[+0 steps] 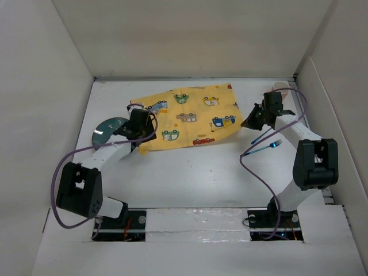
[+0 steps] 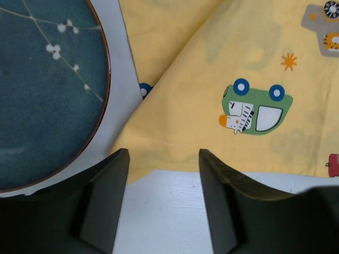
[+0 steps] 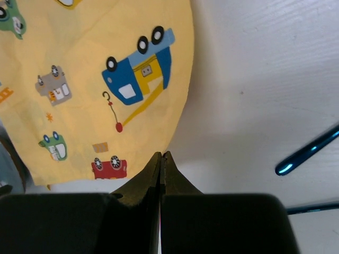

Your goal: Set the dinner table for one person

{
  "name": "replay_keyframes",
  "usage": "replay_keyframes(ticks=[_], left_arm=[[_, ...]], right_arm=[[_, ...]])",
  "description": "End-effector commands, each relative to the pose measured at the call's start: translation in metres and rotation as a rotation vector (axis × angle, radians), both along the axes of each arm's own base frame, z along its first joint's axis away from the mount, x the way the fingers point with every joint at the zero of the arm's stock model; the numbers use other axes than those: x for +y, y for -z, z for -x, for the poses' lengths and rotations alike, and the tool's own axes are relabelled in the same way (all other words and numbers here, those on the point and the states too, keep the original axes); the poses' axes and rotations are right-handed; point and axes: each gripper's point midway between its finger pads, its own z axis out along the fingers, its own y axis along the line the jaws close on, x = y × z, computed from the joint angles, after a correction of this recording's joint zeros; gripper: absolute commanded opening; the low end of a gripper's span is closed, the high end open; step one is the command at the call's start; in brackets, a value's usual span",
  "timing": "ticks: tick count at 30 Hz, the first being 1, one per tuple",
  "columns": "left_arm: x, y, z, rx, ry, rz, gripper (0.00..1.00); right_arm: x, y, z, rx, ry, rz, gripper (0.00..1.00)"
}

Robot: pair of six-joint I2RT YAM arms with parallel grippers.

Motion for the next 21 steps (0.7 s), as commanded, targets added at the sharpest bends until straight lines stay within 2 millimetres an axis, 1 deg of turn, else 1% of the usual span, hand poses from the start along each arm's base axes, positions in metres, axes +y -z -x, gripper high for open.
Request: replay_keyframes(ticks=[1, 3, 4, 6, 8, 9, 10, 11, 12, 13, 15, 16, 17, 18, 19, 20, 21], left_arm=[[0.006, -0.034, -0.005, -0.086, -0.051, 0.007, 0.54], [0.005, -0.033, -0.003, -0.071, -0.051, 0.012, 0.55], [0.001, -0.03, 0.0, -0.051, -0.036, 0.01, 0.55], [-0.002, -0.019, 0.006, -0.008, -0.02, -0.004, 0.55], [-0.002, -0.008, 0.015, 0.036, -0.012, -0.008, 0.55], [0.001, -0.004, 0.019, 0.049, -0.014, -0.018, 0.55], [0.005, 0.004, 0.027, 0.079, -0.019, -0.036, 0.55], [0.009, 0.004, 0.03, 0.08, -0.029, -0.049, 0.55], [0.011, 0.001, 0.033, 0.068, -0.036, -0.048, 0.55], [0.015, 0.003, 0.039, 0.078, -0.054, -0.054, 0.55], [0.016, -0.006, 0.042, 0.047, -0.076, -0.026, 0.65], [0.019, -0.005, 0.045, 0.052, -0.1, 0.001, 0.71], [0.011, -0.005, 0.047, 0.061, -0.103, 0.074, 0.71], [0.011, -0.007, 0.049, 0.056, -0.122, 0.109, 0.71], [0.008, -0.002, 0.052, 0.062, -0.131, 0.137, 0.71], [0.004, 0.0, 0.054, 0.065, -0.168, 0.189, 0.7], [-0.002, -0.001, 0.055, 0.063, -0.166, 0.228, 0.67]], right_arm=[[-0.003, -0.002, 0.011, -0.008, -0.005, 0.047, 0.0], [-0.001, 0.002, 0.022, 0.024, -0.022, 0.056, 0.0], [-0.002, 0.004, 0.027, 0.033, -0.022, 0.064, 0.0], [0.004, 0.012, 0.043, 0.061, -0.039, 0.08, 0.0], [0.0, 0.017, 0.052, 0.082, -0.022, 0.093, 0.0], [-0.005, 0.02, 0.056, 0.09, 0.001, 0.118, 0.0], [-0.008, 0.02, 0.063, 0.092, 0.022, 0.123, 0.0], [-0.015, 0.019, 0.066, 0.091, 0.05, 0.133, 0.0], [-0.028, 0.015, 0.065, 0.077, 0.1, 0.142, 0.0], [-0.033, 0.001, 0.067, 0.031, 0.121, 0.132, 0.0], [-0.039, -0.014, 0.061, -0.027, 0.139, 0.118, 0.0], [-0.036, -0.019, 0.059, -0.042, 0.133, 0.107, 0.0], [-0.035, -0.023, 0.059, -0.022, 0.128, 0.102, 0.0], [-0.036, -0.024, 0.057, -0.008, 0.126, 0.098, 0.0], [-0.035, -0.023, 0.056, 0.001, 0.114, 0.094, 0.0], [-0.03, -0.02, 0.056, 0.008, 0.098, 0.09, 0.0], [-0.028, -0.018, 0.057, 0.008, 0.087, 0.079, 0.0]])
